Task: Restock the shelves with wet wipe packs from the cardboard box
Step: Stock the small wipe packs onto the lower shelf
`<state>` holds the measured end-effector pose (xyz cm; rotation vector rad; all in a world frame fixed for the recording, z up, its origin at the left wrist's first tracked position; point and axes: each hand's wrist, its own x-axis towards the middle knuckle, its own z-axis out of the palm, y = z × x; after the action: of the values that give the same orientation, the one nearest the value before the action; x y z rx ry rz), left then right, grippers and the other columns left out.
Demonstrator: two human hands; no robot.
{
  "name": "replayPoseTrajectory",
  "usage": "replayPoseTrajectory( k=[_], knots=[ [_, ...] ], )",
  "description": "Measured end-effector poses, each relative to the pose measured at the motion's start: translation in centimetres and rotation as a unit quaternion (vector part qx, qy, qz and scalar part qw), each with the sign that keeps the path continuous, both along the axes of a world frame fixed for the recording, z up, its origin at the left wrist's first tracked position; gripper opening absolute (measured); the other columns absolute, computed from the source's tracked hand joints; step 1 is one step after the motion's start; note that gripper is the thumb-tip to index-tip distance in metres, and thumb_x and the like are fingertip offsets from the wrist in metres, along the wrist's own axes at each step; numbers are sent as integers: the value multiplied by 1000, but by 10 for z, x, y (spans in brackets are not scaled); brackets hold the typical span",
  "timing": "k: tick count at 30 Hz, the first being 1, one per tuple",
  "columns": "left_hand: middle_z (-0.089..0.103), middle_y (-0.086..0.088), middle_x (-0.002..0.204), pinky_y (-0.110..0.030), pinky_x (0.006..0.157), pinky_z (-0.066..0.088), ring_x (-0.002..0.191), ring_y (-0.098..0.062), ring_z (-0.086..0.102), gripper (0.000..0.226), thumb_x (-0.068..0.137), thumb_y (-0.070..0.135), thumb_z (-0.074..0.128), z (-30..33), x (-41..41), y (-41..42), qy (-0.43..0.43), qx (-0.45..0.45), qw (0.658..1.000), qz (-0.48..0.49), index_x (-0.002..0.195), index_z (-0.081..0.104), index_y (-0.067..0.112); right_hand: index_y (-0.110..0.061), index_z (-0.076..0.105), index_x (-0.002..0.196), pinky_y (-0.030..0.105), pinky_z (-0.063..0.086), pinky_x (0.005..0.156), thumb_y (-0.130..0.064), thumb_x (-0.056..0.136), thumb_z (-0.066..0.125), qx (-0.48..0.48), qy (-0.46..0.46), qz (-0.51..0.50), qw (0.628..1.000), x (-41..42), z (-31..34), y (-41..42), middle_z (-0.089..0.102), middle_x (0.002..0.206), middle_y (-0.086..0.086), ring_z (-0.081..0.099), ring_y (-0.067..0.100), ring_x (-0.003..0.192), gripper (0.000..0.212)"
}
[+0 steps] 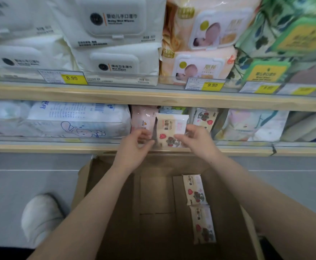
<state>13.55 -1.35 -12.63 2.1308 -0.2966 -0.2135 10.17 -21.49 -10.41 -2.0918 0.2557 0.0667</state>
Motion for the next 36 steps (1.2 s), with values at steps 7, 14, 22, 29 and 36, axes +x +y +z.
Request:
replayPoseTrajectory(
  k=[7,14,22,29,36],
  knots=[
    [42,8,134,-41,107,18,126,-17,35,62,80,50,59,-53,-11,29,-97,368,912,-156,135,35,38,3,64,91,34,47,75,-21,91,60,-79,41,-74,993,51,-42,-20,66,93,19,62,29,84,24],
    [43,8,131,-40,104,21,123,-17,37,63,77,51,62,-58,-6,29,-114,351,918,-148,134,37,38,-6,58,126,31,49,87,-8,92,52,-65,52,-110,990,48,-58,-26,67,103,10,64,23,95,34],
    [38,1,138,-46,110,19,130,-21,31,67,82,47,61,-41,-7,23,-68,386,904,-169,139,29,34,-9,59,122,9,35,72,-15,94,55,-124,24,-80,989,-24,-23,-56,60,99,2,60,17,94,29],
    [35,-3,143,-50,115,16,136,-23,26,61,87,39,56,-13,-47,-13,-65,366,916,-149,141,30,24,-10,59,122,18,37,82,-17,93,57,-135,37,-111,984,-98,7,-72,62,110,5,54,11,94,30],
    [34,1,144,-46,112,21,136,-19,24,57,88,33,54,-2,-90,-63,-65,297,923,-234,140,34,25,-13,56,125,24,43,91,-21,95,53,-102,76,-150,980,-184,-5,-76,62,119,4,58,18,111,31]
  ],
)
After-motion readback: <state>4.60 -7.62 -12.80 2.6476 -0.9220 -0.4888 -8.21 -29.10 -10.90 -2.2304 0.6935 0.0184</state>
